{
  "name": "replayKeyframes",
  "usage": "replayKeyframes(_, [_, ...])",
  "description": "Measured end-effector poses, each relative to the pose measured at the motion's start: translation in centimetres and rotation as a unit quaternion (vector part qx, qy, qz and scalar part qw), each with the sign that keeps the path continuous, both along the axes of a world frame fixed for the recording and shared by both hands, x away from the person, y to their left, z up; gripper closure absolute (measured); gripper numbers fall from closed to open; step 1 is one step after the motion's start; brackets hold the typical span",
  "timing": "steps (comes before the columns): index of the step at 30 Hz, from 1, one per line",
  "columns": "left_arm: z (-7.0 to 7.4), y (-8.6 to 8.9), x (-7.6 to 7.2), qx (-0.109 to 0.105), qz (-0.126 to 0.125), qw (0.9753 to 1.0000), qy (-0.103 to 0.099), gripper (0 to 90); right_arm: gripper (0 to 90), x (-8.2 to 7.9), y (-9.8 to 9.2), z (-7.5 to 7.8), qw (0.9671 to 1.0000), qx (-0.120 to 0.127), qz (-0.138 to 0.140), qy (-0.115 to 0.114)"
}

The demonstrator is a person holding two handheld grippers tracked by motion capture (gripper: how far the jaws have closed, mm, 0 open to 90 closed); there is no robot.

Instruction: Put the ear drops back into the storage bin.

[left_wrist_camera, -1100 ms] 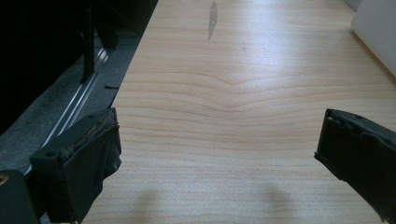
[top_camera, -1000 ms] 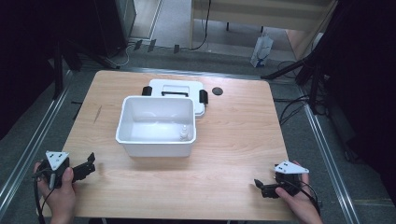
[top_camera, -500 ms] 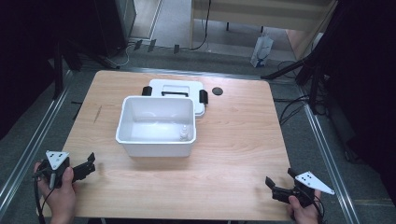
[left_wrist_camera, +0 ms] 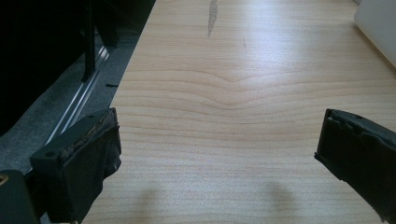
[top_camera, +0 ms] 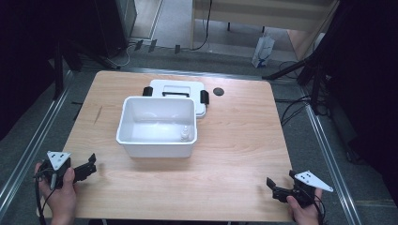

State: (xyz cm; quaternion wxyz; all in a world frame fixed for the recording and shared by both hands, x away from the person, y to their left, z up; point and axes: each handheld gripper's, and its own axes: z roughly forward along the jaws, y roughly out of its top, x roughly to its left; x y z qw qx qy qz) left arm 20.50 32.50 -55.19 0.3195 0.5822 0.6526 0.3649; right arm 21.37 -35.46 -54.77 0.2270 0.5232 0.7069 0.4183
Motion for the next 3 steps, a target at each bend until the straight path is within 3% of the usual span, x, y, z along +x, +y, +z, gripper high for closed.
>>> replayKeyframes(3, [0.0,0.0,0.01,-0.001,0.0,1.0,0.0,0.6,0.0,0.06,-0.01,-0.03,1.0,-0.003,0.005,0.002])
